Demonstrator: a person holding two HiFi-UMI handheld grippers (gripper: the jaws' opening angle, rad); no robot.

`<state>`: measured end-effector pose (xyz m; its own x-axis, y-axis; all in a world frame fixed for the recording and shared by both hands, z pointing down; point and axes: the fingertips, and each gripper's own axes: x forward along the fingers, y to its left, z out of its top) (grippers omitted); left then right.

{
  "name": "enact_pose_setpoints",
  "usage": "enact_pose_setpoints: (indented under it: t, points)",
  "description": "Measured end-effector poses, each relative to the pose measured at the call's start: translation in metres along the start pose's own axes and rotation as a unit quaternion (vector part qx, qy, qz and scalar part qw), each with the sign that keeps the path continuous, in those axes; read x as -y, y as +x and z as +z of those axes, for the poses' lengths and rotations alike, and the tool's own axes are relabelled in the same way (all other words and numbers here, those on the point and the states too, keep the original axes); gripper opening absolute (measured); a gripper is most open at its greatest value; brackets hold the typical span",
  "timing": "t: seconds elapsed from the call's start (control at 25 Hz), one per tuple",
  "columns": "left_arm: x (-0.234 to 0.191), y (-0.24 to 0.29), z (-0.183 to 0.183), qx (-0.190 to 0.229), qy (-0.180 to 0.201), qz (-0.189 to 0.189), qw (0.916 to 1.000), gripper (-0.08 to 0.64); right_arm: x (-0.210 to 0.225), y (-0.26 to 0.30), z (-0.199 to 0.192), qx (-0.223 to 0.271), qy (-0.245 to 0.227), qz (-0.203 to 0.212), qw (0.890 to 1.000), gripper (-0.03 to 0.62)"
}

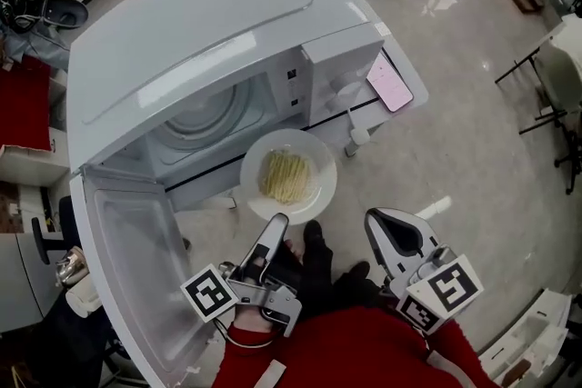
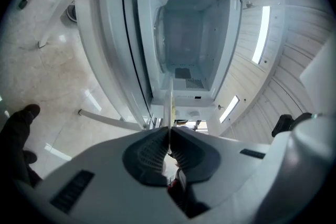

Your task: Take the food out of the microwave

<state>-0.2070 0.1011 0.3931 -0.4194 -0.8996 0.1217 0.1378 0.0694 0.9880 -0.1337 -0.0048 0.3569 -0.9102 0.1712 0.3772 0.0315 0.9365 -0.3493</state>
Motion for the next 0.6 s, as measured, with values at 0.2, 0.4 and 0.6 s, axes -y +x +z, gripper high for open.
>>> enact_pose_setpoints:
  t: [0.2, 0.4, 0.6]
  points:
    - [0.004, 0.007, -0.033, -0.031, 0.01, -0.006, 0.9994, 0.017, 0.009, -0.028, -0.003, 0.017, 0.003, -0.015, 1.0, 0.011]
    - [0.005, 0.011, -0.069, -0.059, 0.016, -0.012, 0.9981, 0.017, 0.019, -0.057, -0.012, 0.029, 0.01, -0.028, 0.999, 0.011]
    - [0.005, 0.013, -0.102, -0.088, 0.02, -0.012, 0.9959, 0.017, 0.027, -0.084, -0.022, 0.037, 0.019, -0.043, 0.998, 0.011]
